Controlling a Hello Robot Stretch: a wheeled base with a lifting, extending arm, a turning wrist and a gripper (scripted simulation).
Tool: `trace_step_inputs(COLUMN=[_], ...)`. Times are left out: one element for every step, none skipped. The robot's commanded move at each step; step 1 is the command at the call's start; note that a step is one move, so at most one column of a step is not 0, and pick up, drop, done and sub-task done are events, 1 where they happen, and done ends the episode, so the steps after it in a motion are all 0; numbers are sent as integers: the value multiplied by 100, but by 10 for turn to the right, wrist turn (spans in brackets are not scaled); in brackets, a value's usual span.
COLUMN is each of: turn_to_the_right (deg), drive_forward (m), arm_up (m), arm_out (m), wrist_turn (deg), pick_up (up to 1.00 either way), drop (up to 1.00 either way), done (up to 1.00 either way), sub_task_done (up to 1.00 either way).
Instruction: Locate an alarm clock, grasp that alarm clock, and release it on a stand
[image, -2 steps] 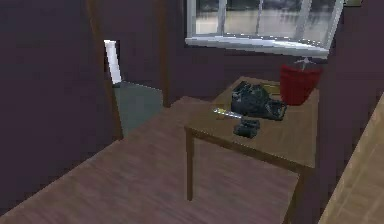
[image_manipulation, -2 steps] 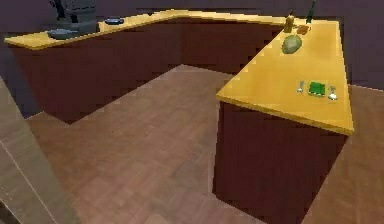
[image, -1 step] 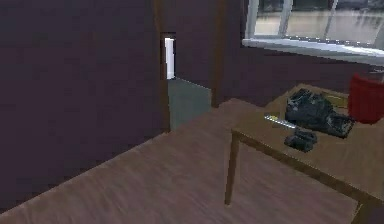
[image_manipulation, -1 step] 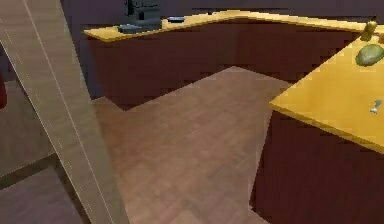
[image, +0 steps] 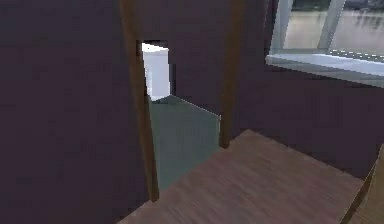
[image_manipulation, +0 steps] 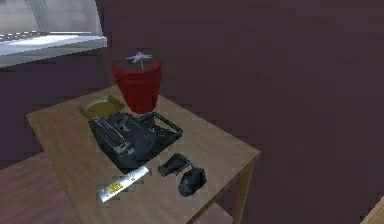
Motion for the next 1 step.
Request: trace_step_inputs(turn_to_the_right=[-60], drive_forward=[0], arm_up=[0], arm_out=[0], wrist_turn=[0], pick_up=[0], drop=[0], done=[0], sub_task_done=[0])
